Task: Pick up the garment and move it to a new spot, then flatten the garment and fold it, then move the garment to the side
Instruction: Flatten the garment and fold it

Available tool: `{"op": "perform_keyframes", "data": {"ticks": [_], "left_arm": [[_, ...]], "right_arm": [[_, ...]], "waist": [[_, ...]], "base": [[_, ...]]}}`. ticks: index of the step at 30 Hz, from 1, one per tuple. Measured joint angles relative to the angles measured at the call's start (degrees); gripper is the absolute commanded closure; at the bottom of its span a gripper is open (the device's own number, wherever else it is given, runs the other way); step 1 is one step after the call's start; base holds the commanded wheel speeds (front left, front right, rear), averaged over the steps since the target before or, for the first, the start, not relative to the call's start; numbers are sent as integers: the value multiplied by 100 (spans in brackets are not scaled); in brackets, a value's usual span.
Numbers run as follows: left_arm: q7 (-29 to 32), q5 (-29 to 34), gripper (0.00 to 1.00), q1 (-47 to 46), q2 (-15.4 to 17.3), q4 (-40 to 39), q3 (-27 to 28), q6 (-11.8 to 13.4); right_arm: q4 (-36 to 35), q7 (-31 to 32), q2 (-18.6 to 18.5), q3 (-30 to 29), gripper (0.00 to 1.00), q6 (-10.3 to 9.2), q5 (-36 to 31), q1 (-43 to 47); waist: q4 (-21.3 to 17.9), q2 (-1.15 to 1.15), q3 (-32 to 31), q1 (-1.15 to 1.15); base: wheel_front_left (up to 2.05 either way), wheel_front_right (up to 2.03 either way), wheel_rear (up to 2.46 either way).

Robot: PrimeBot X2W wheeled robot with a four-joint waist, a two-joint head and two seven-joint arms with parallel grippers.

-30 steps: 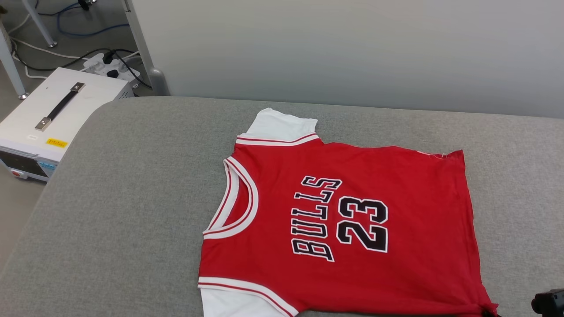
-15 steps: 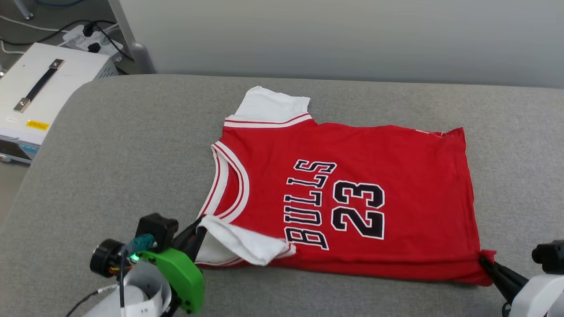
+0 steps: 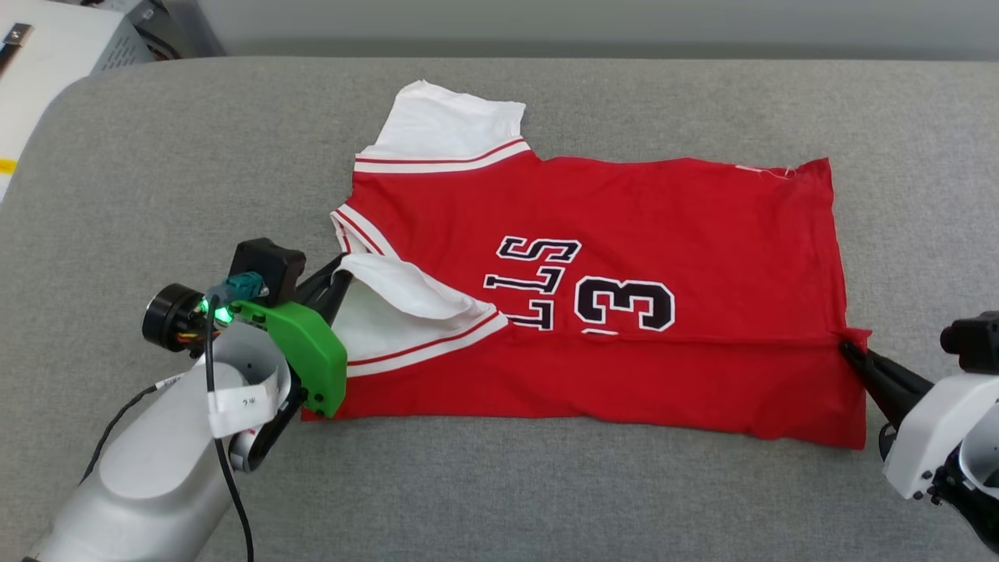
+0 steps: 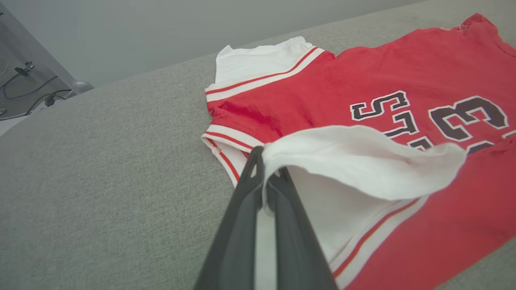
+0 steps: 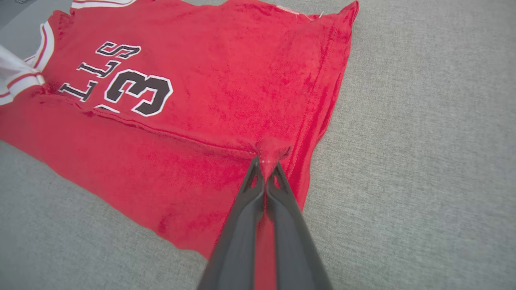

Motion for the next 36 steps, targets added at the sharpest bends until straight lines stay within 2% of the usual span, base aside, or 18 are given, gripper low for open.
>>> {"op": "perform_keyframes", "data": {"ticks": [14, 25, 26, 27, 28, 36], "left_arm": [[-256, -7, 100, -787, -580, 1972, -242, -441], [-582, -250, 100, -1090, -824, 2750, -580, -517], [-603, -260, 74, -1096, -829, 2781, -616, -519], [-613, -277, 10, -1098, -832, 2804, -644, -519], [-641, -288, 0, -1101, -831, 2822, -672, -520], [-586, -382, 0, -1283, -564, 2636, -875, -535]], "right_arm": [[857, 40, 65, 568, 100, 0, 207, -1038], [1069, -214, 8, 868, 100, 0, 357, -1187], [1083, -233, -1, 890, 93, 0, 358, -1187], [1089, -247, -14, 909, 57, 0, 359, -1184], [1088, -266, -32, 929, 0, 0, 366, -1178], [991, -513, -131, 833, 0, 0, 398, -1010]], "waist": [[-176, 0, 659, 0], [-205, 0, 659, 0], [-200, 0, 623, 0], [-195, 0, 591, 0], [-188, 0, 548, 0], [-100, 0, 173, 0]], "base": [[0, 0, 0], [0, 0, 0], [0, 0, 0], [0, 0, 0], [0, 0, 0], [0, 0, 0]]}}
